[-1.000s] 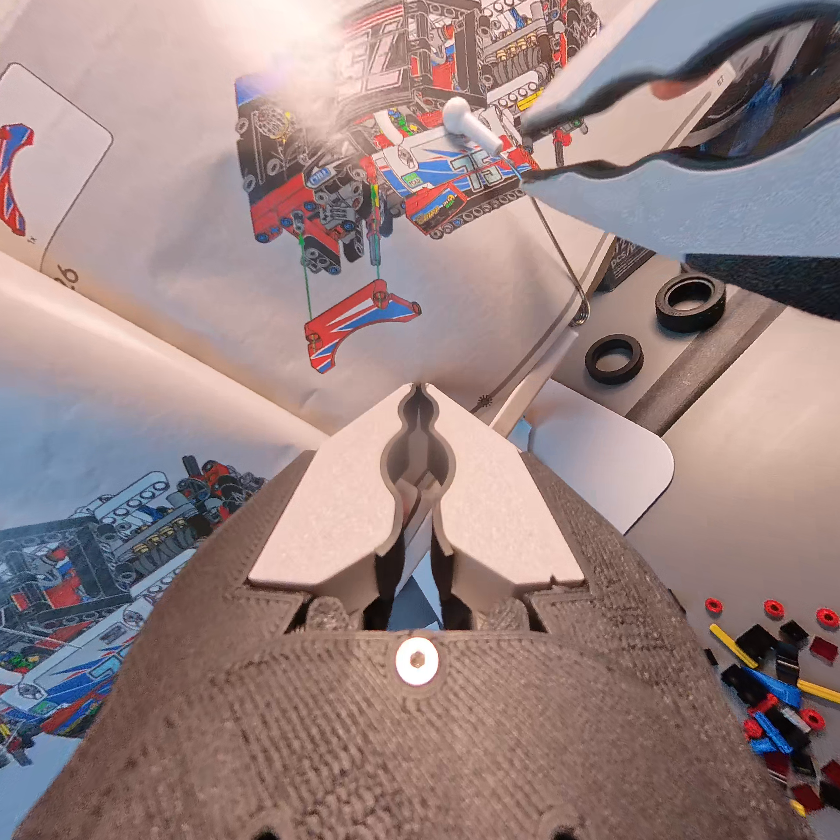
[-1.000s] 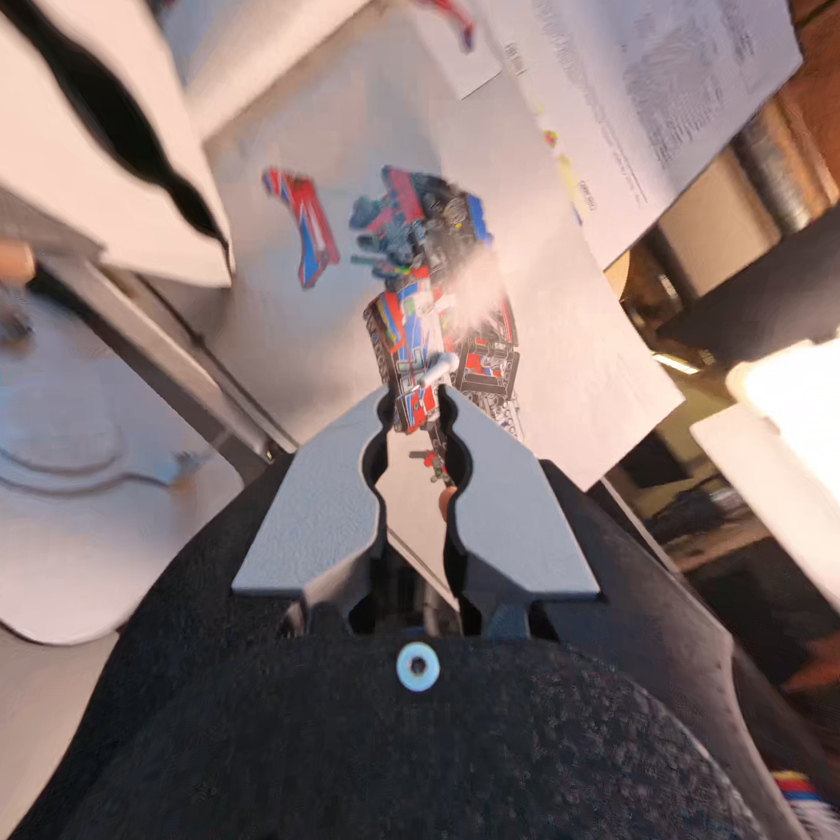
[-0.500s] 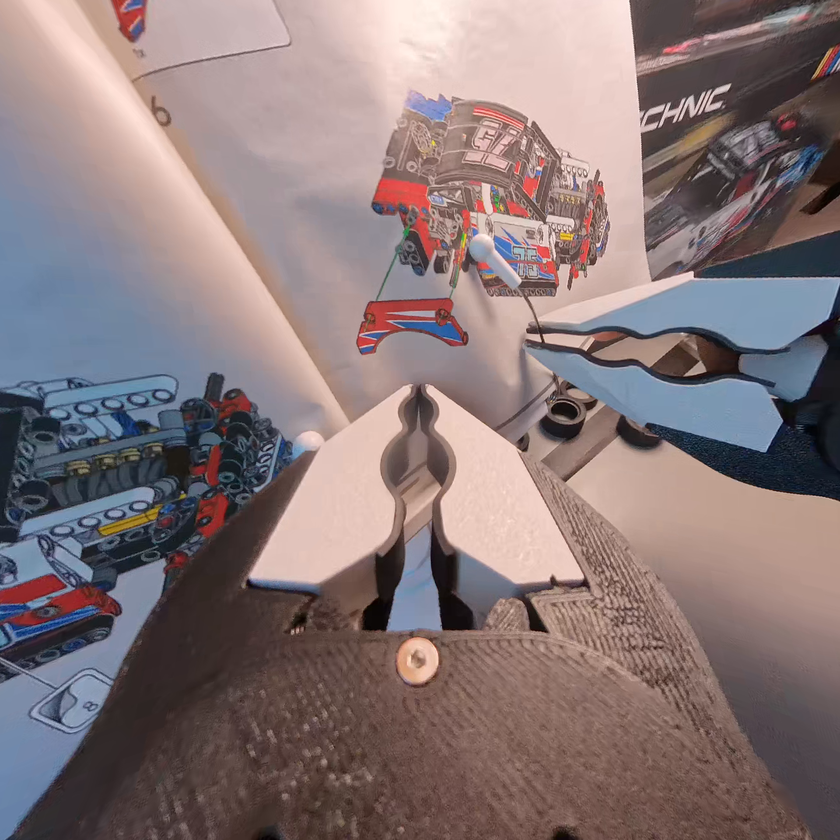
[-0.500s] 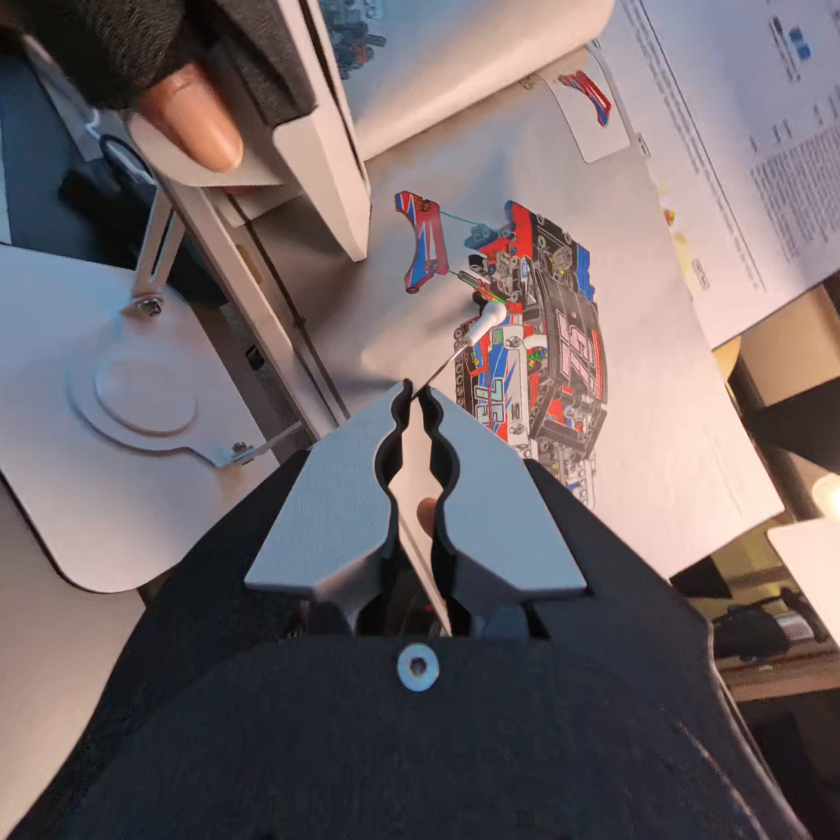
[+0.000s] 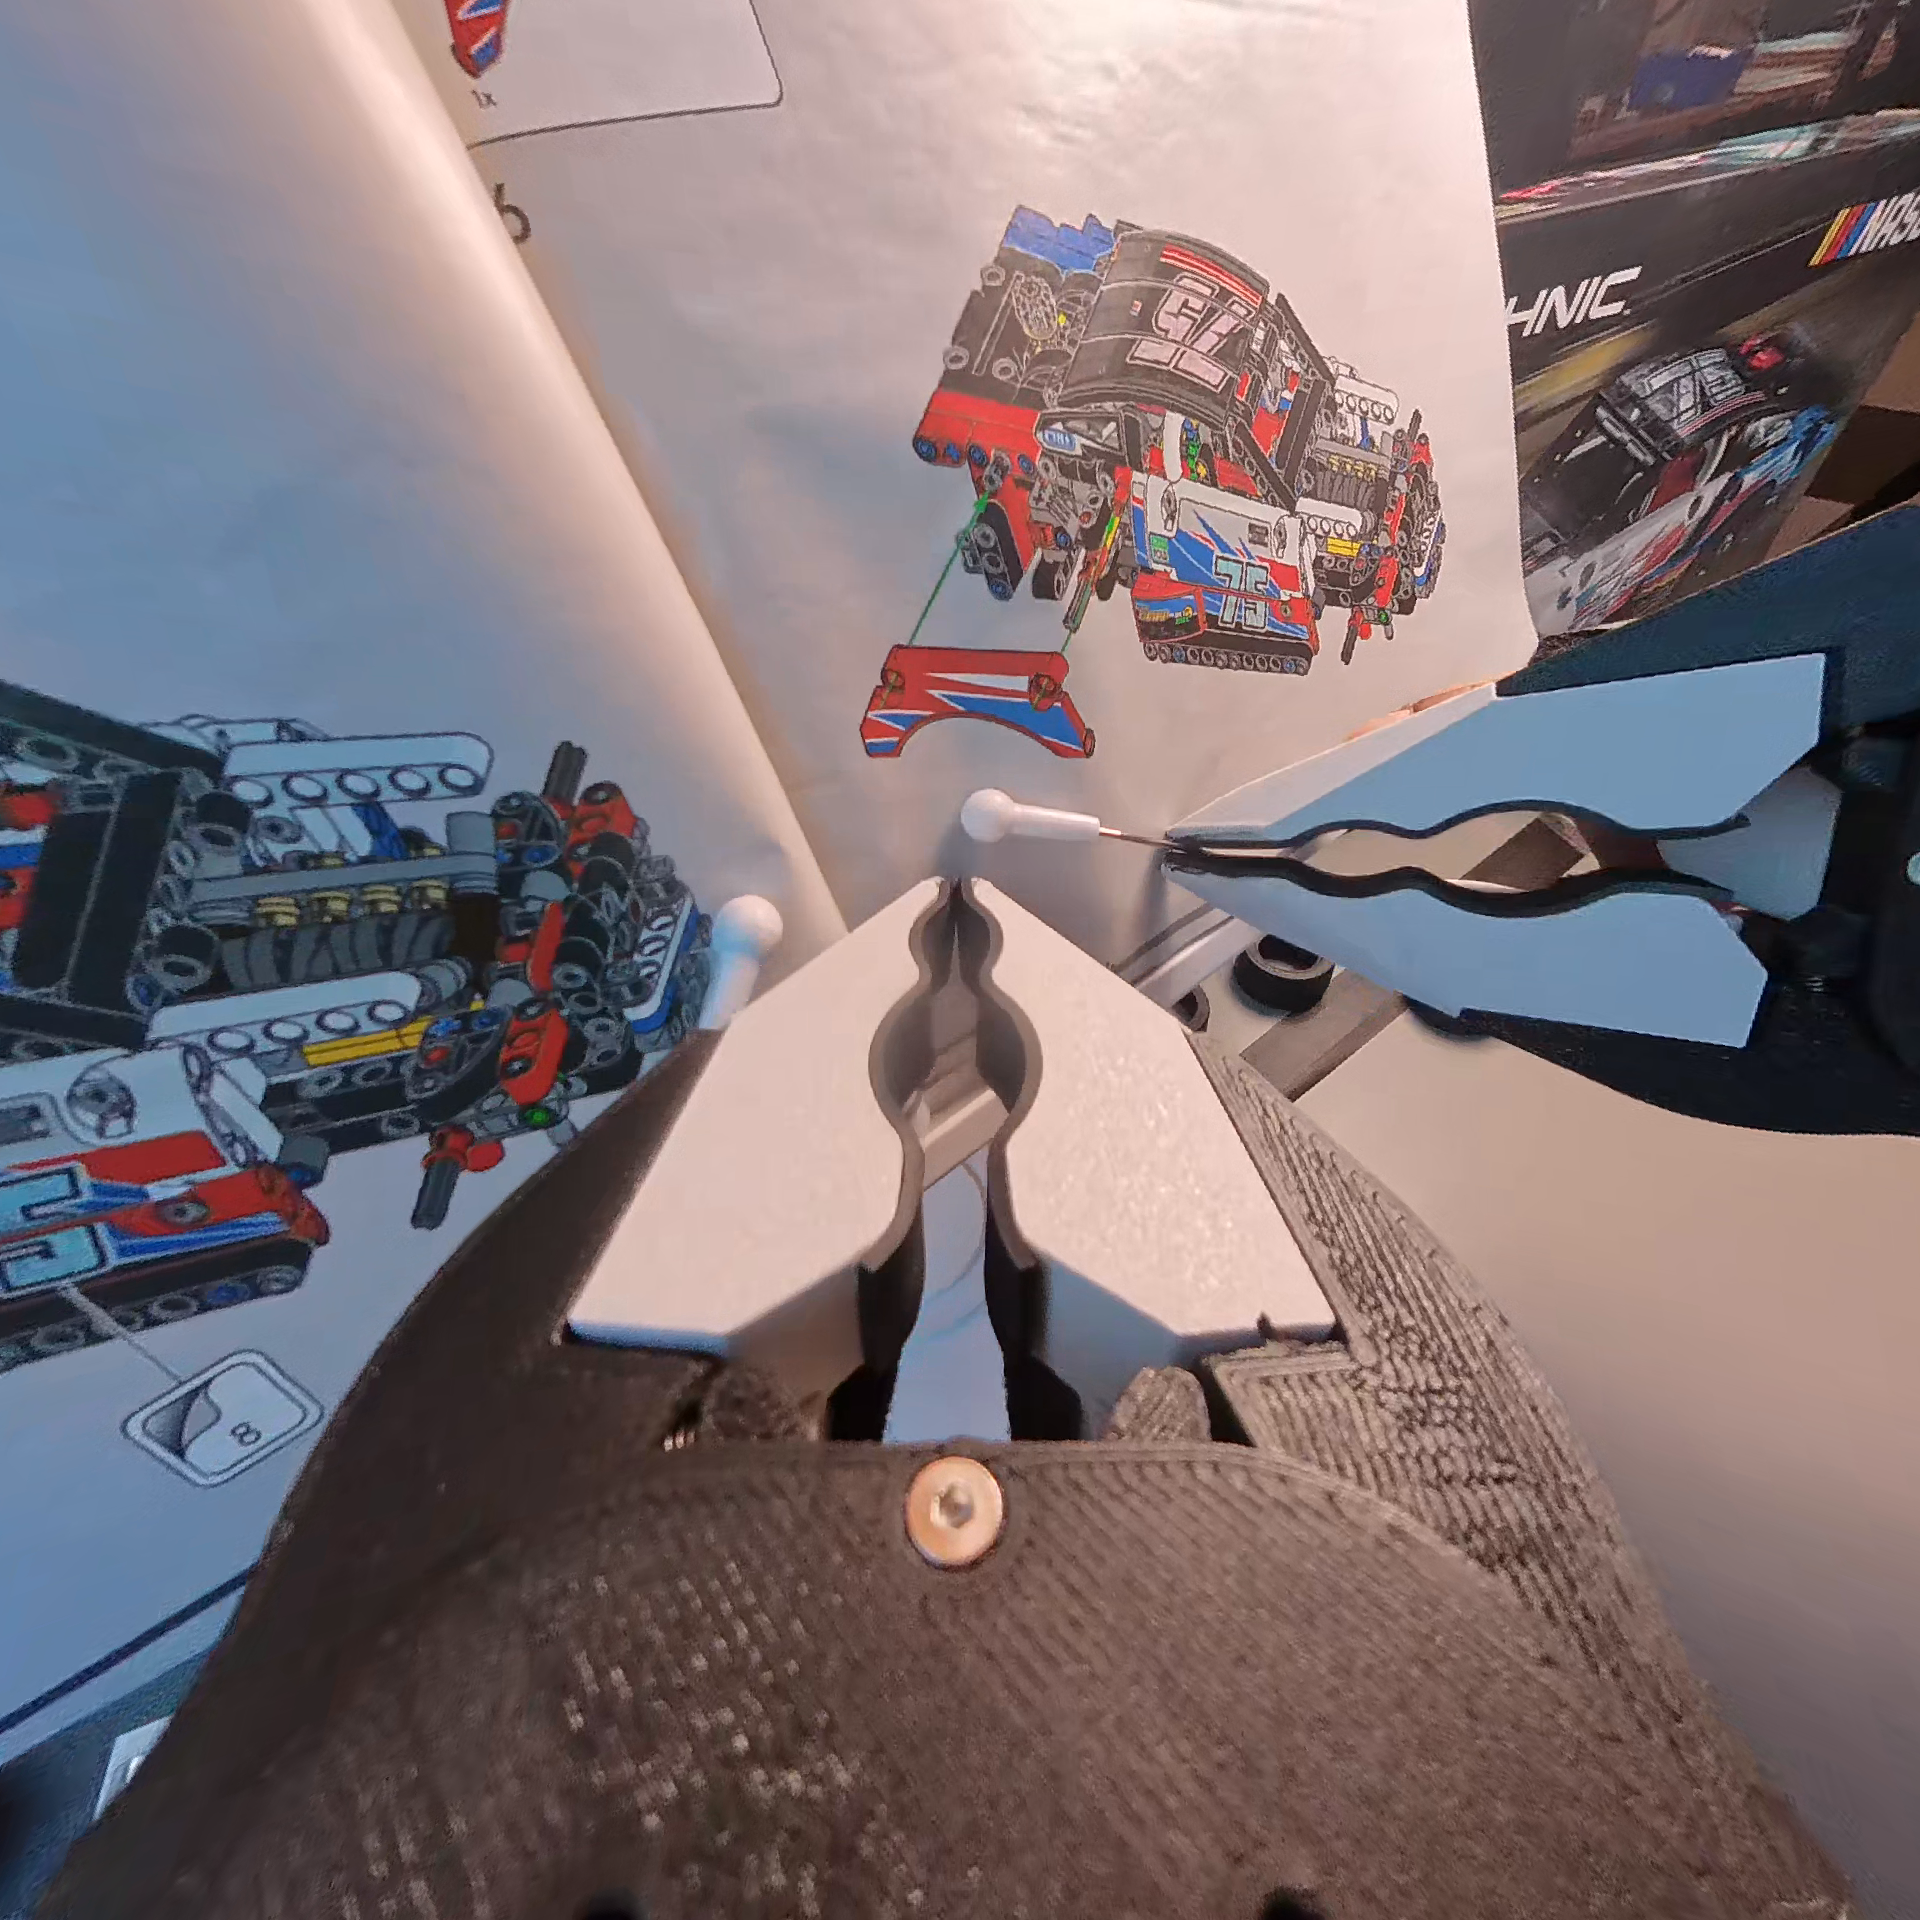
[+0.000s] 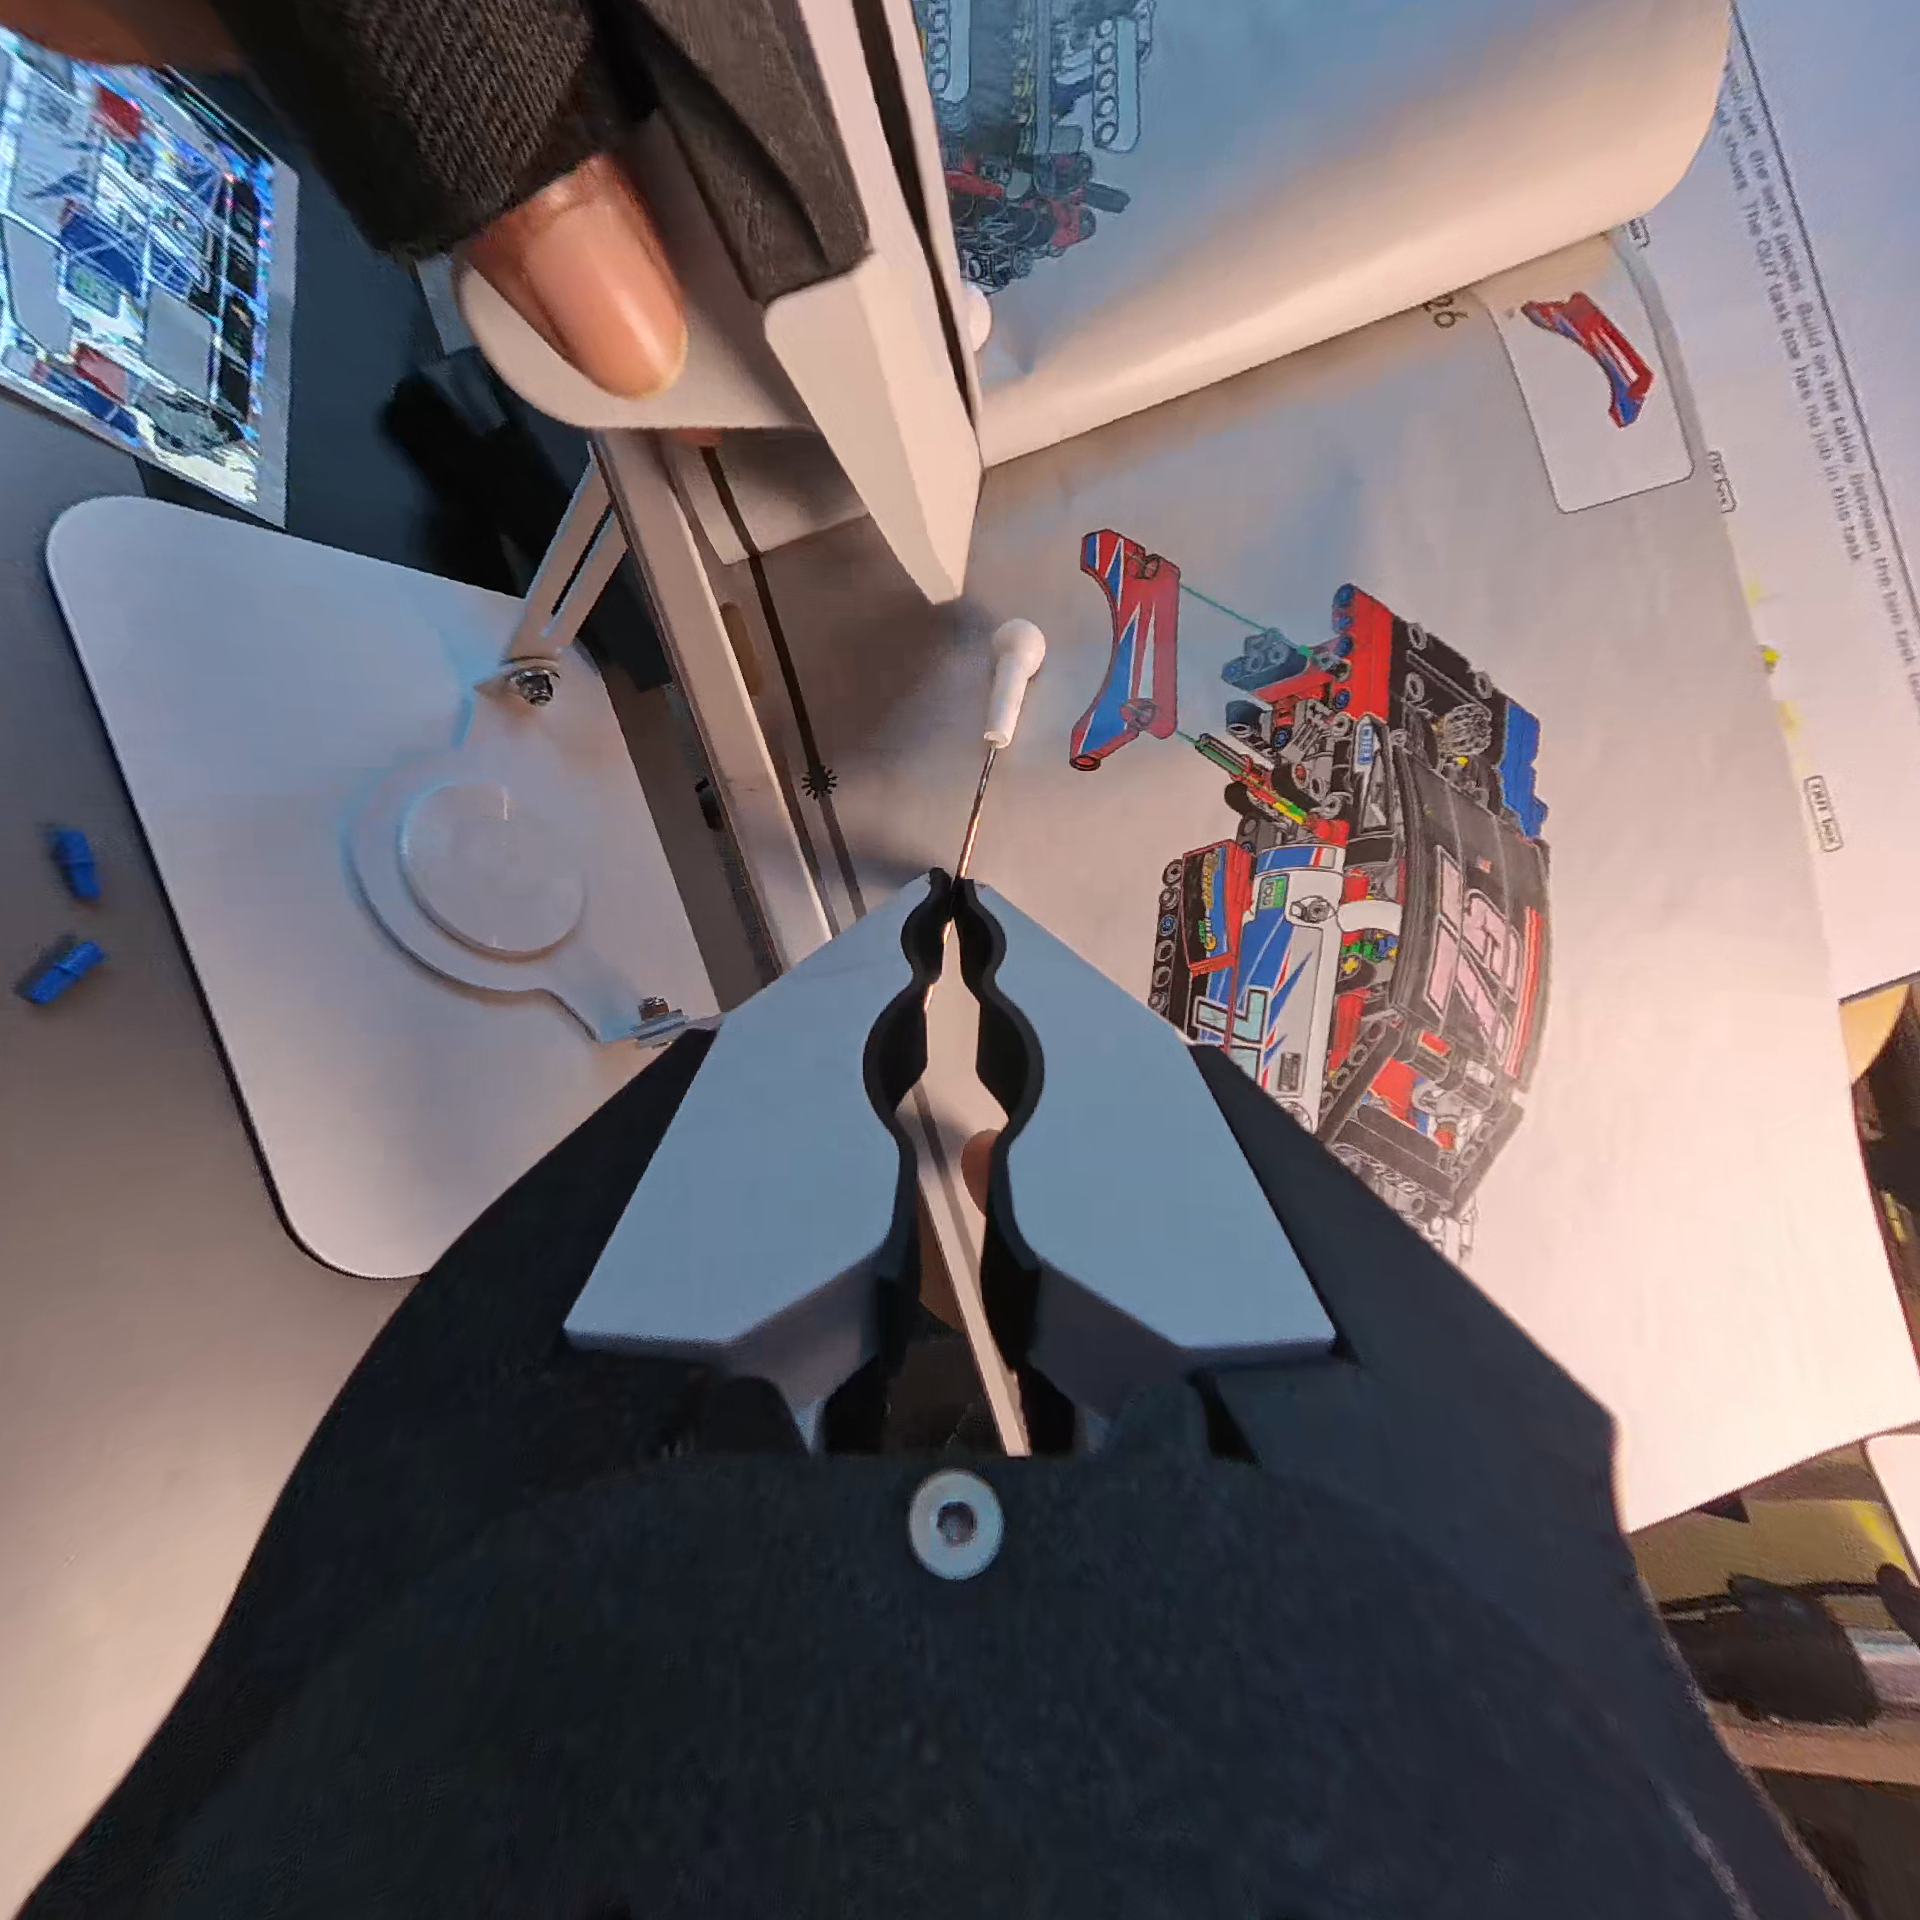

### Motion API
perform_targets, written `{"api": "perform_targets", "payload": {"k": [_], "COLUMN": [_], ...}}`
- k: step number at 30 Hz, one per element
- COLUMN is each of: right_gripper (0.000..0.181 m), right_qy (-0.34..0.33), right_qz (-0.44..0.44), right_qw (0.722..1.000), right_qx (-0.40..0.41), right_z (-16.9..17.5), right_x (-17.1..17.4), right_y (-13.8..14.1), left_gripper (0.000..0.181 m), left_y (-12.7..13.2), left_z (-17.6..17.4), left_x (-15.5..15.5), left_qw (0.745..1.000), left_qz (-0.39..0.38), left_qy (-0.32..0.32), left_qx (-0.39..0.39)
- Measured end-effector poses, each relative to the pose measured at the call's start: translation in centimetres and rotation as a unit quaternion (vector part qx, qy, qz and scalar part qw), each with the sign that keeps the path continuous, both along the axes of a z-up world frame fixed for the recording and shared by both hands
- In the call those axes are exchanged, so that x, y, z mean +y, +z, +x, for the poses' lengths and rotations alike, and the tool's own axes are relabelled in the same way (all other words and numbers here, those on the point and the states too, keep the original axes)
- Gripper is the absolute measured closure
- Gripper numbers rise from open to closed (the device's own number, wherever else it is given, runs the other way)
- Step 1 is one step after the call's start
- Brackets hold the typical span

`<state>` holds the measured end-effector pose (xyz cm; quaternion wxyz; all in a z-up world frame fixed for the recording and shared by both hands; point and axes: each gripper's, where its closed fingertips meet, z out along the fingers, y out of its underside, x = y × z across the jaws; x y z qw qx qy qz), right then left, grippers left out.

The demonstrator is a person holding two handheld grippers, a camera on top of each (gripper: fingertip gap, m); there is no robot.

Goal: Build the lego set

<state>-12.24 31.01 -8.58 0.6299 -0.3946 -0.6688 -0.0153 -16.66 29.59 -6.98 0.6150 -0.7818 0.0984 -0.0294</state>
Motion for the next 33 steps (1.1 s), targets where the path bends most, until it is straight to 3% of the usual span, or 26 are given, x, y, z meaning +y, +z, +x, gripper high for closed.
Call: {"api": "perform_targets", "payload": {"k": [4,9,13,14,21,23,27,30,33], "right_gripper": [0.179,0.17,0.171,0.173,0.177,0.172,0.166,0.17,0.174], "right_qy": [-0.038,-0.076,-0.147,-0.138,-0.154,-0.128,-0.041,0.011,0.005], "right_qz": [0.022,-0.096,-0.191,-0.2,-0.185,-0.234,-0.356,-0.425,-0.49], "right_qw": [0.999,0.985,0.957,0.954,0.955,0.941,0.9,0.875,0.842], "right_qx": [0.01,0.118,0.163,0.174,0.172,0.21,0.249,0.233,0.227], "right_z": [0.2,2.0,3.7,3.6,3.4,4.2,7.7,11.3,15.3], "right_x": [0.0,-0.5,1.9,1.9,1.9,-0.4,-8.4,-14.5,-18.2], "right_y": [0.2,1.1,-0.4,-0.4,-0.3,0.7,0.8,-1.6,-4.4], "left_gripper": [0.18,0.175,0.172,0.172,0.173,0.174,0.178,0.181,0.181], "left_y": [0.9,0.8,1.0,1.2,3.4,4.1,5.7,7.0,8.4], "left_z": [-0.4,-2.8,-6.4,-7.2,-10.8,-11.2,-11.8,-12.6,-13.5], "left_x": [-2.6,-7.0,-10.1,-10.6,-12.2,-12.3,-11.4,-9.9,-8.3], "left_qw": [0.999,0.992,0.982,0.979,0.967,0.967,0.972,0.976,0.978], "left_qz": [0.046,0.102,0.147,0.157,0.193,0.195,0.194,0.178,0.166], "left_qy": [0.004,0.043,0.096,0.107,0.14,0.14,0.13,0.124,0.121], "left_qx": [-0.028,-0.052,-0.073,-0.077,-0.095,-0.086,-0.036,0.001,0.035]}}
